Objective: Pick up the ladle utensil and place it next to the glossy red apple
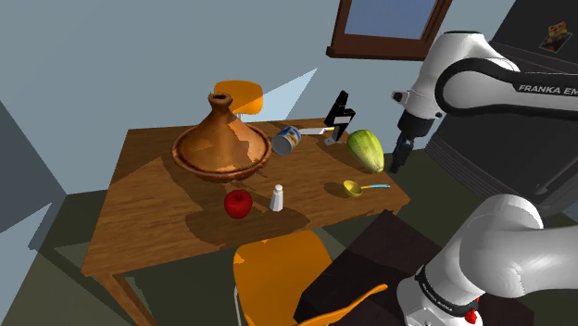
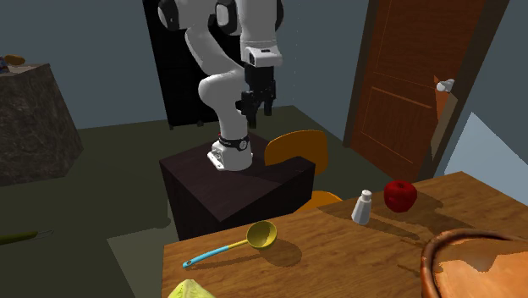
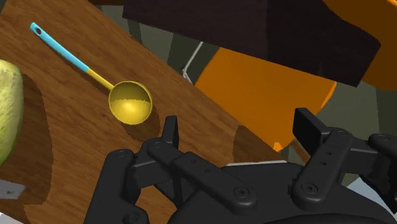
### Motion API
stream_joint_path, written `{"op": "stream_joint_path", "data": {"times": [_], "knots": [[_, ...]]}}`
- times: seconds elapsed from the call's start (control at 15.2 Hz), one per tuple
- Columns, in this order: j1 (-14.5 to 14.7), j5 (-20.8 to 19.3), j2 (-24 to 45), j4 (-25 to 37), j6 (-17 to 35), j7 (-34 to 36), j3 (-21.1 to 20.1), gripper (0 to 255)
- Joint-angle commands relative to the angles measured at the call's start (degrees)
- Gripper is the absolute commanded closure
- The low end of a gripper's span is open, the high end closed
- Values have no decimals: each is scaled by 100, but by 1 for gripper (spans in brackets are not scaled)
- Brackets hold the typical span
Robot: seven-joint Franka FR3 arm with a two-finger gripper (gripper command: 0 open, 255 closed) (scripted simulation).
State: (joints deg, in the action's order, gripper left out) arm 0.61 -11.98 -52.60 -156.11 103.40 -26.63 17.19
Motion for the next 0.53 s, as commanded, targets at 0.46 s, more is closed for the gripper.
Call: {"op": "stream_joint_path", "data": {"times": [0.46], "knots": [[-44, -1264, 864, -784, 2122, -2043, 1524, 0]]}}
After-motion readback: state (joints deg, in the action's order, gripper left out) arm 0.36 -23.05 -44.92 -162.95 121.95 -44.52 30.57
